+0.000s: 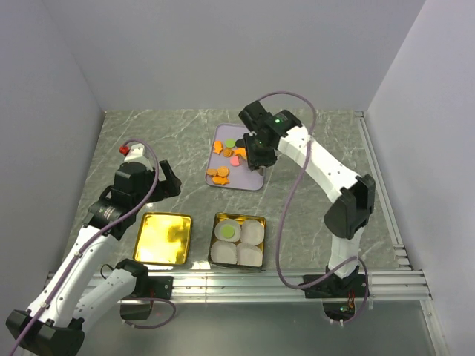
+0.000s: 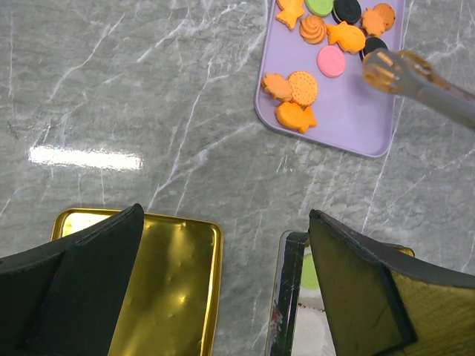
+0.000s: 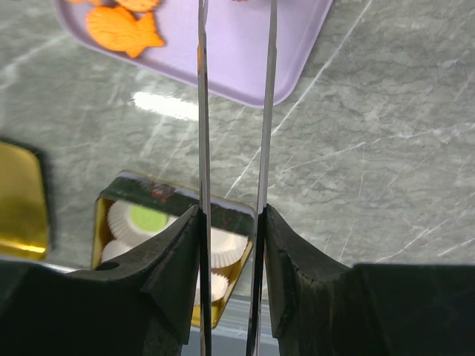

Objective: Pack the cookies

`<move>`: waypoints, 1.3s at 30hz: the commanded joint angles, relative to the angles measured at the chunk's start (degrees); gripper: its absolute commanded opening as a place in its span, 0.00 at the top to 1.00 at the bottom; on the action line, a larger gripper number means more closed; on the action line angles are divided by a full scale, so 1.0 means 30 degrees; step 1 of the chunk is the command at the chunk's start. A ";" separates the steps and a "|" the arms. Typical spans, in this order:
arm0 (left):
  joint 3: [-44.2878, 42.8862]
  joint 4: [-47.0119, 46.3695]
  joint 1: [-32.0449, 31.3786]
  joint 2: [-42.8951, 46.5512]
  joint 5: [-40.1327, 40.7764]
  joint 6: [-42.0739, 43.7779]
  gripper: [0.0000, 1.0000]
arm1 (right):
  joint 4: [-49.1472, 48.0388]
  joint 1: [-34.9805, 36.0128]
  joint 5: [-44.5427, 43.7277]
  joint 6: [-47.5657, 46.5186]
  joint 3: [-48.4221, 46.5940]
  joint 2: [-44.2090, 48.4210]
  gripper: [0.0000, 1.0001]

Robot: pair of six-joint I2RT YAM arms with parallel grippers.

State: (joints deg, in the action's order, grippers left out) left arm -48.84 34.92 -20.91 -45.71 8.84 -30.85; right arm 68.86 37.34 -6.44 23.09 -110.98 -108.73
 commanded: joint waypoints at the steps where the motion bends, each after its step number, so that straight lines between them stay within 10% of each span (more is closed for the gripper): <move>1: -0.0068 -0.0506 0.0084 -0.0055 -0.0310 0.0176 0.00 | -0.0043 -0.0026 0.0533 -0.0051 0.0164 0.2431 0.65; 23: 0.0020 -0.0682 0.0084 0.0062 -0.0954 0.0323 0.01 | -0.1420 0.1878 0.3932 0.1003 1.1502 1.6227 0.65; 39: -0.0009 -0.0418 0.0055 0.0472 -0.0311 0.0235 0.01 | -0.0688 0.6241 0.2469 0.3990 1.4726 1.8313 0.66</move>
State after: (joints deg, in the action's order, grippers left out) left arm -48.84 34.85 -20.82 -45.52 6.98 -30.68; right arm 68.25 54.15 3.46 31.79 -67.55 -54.85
